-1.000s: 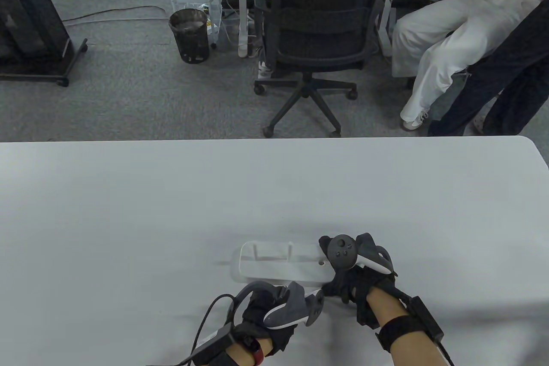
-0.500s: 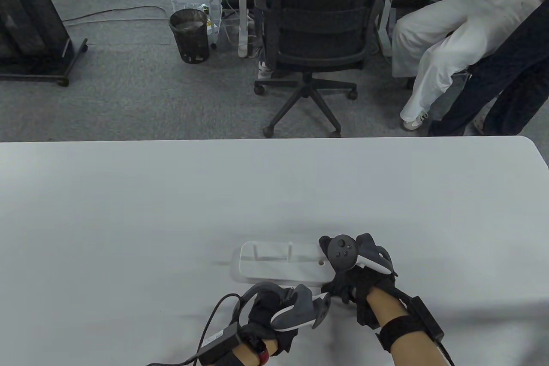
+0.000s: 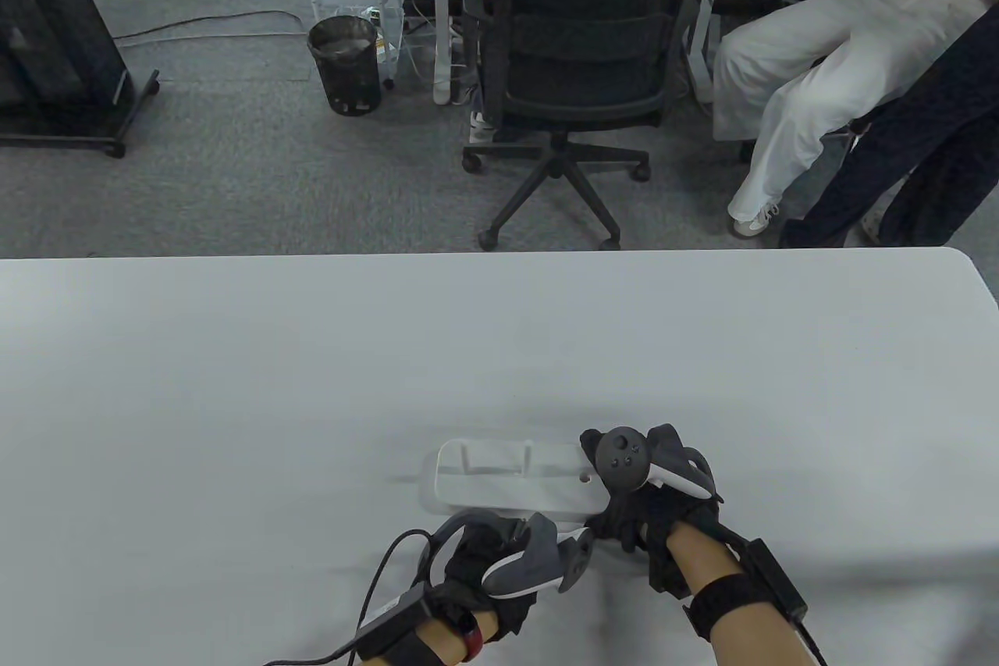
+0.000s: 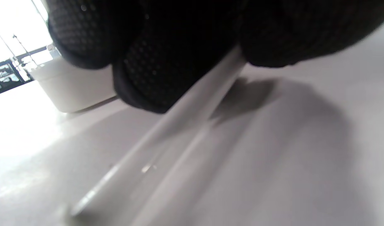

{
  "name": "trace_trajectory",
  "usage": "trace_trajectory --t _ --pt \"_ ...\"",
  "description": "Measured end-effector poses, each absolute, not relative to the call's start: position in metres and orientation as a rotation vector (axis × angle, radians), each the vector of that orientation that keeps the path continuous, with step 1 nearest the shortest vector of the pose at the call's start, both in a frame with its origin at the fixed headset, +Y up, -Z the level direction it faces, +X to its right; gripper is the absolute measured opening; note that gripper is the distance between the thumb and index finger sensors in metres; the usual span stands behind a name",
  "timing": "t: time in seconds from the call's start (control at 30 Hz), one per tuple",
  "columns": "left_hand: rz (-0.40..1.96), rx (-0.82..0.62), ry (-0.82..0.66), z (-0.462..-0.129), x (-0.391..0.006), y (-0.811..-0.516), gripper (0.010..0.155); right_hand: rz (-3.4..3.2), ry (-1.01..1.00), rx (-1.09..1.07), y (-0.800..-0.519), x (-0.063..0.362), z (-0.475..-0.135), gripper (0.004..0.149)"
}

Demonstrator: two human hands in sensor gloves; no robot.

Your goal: Fit Hanoi Tower parts together into a complete Hanoi Tower

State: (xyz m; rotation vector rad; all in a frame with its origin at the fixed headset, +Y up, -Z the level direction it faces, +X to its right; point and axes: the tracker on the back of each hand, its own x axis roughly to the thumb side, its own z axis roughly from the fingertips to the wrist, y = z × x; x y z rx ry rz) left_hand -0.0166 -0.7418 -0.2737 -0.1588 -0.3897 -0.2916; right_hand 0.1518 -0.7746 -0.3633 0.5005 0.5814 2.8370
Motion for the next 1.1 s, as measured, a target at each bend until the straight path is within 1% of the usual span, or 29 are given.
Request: trace_trajectory --t 0.17,0.43,0.7,0.9,1.0,1.1 --pt "-0.113 -0.126 -0.39 -0.277 -0.02 -0.717 0.052 2.836 0.582 0.501 -0.774 0.152 -0.363 0.111" --pt "0.13 -0.02 -0.43 -0.28 -0.019 -0.673 0.05 2.834 0.581 0.5 -0.774 0.152 -0.363 0.111" --pt "0.366 0.135 -0.429 -0.291 -0.029 -0.637 0.047 2.828 0.579 0.501 -0.775 0.153 -0.364 0.111" --pt "0.504 0.149 -0.414 -0.306 -0.03 -0.627 0.045 2.822 0.577 0.498 -0.775 0.153 -0.363 0.111" --pt "0.565 0.135 -0.403 -0.313 -0.03 -0.627 0.045 2.822 0.582 0.496 -0.775 0.153 -0.363 0.111" --pt "0.618 0.087 -0.39 -0.32 -0.029 -0.629 0.044 2.822 0.583 0.494 -0.775 0.153 -0.363 0.111"
